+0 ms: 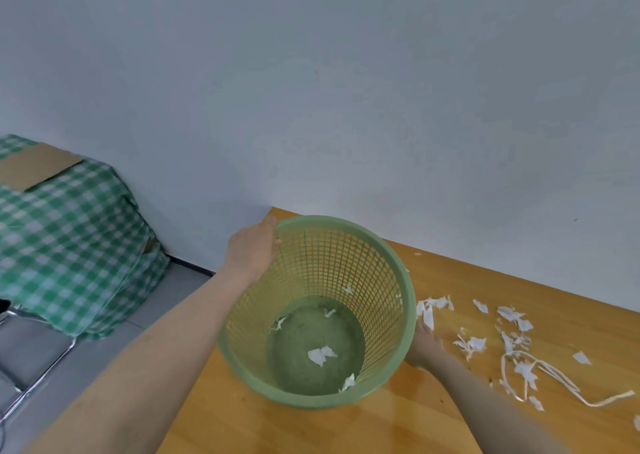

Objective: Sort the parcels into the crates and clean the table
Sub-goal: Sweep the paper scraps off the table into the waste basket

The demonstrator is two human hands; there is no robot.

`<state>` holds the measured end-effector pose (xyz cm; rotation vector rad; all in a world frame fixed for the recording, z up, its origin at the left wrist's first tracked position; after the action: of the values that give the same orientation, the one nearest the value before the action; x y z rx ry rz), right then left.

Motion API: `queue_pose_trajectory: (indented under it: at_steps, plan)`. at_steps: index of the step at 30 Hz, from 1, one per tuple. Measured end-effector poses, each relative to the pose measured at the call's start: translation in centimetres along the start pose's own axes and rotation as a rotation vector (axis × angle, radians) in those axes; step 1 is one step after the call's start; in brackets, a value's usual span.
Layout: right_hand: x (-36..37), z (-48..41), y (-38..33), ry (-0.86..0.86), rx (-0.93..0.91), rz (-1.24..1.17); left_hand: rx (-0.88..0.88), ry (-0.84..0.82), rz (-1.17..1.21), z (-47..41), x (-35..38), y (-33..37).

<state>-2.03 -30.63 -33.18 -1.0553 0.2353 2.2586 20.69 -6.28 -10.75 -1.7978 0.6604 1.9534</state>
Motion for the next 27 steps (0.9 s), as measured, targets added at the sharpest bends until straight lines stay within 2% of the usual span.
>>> queue_pose_trajectory:
  at_steps: [2, 4, 8, 10, 13, 15, 16, 19, 22, 27]
  plan:
    - [0.2, -0.5, 0.5, 0.026, -0.036, -0.060, -0.003, 0.001, -0.003, 0.0, 0.1, -0.1]
    - [-0.9, 0.1, 0.9, 0.096, -0.039, -0.235, 0.003, 0.005, -0.004, 0.0, 0.1, 0.0]
    - [-7.8, 6.9, -0.4, 0.483, -0.035, -0.779, 0.005, 0.006, -0.004, -0.2, 0.2, -0.3]
    - [-11.3, 10.5, -1.6, 0.665, -0.180, -0.991, 0.006, -0.001, -0.003, -0.4, 0.3, -0.4]
    - [-14.9, 15.3, -4.4, 0.695, -0.493, -1.205, 0.017, -0.008, 0.006, -0.4, 0.4, -0.4]
    - [-16.3, 17.8, -6.3, 0.594, -0.680, -1.158, 0.025, -0.003, 0.013, -0.3, 0.4, -0.2]
    - [-16.6, 18.6, -7.3, 0.509, -0.747, -1.057, 0.027, 0.001, 0.018, -0.2, 0.3, -0.2]
    - [-16.0, 19.0, -9.3, 0.350, -0.802, -0.699, 0.030, -0.001, 0.023, -0.1, 0.3, -0.1]
    - [-16.0, 18.9, -9.4, 0.441, -0.732, -0.680, 0.040, -0.003, 0.032, 0.0, 0.4, -0.2]
    - [-16.9, 18.5, -6.9, 0.658, -0.593, -0.906, 0.037, 0.002, 0.039, 0.1, 0.2, -0.2]
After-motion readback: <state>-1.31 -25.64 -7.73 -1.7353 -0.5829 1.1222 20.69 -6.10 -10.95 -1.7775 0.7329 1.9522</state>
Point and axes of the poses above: each hand's wrist, its own z-axis away from the middle knuckle, its own x-axis out of the palm, y = z × x, the point moved 4 cm from there along -z, towards the middle knuckle, and after that the axes turned 9 degrees about -y, right-handed, at the moved point
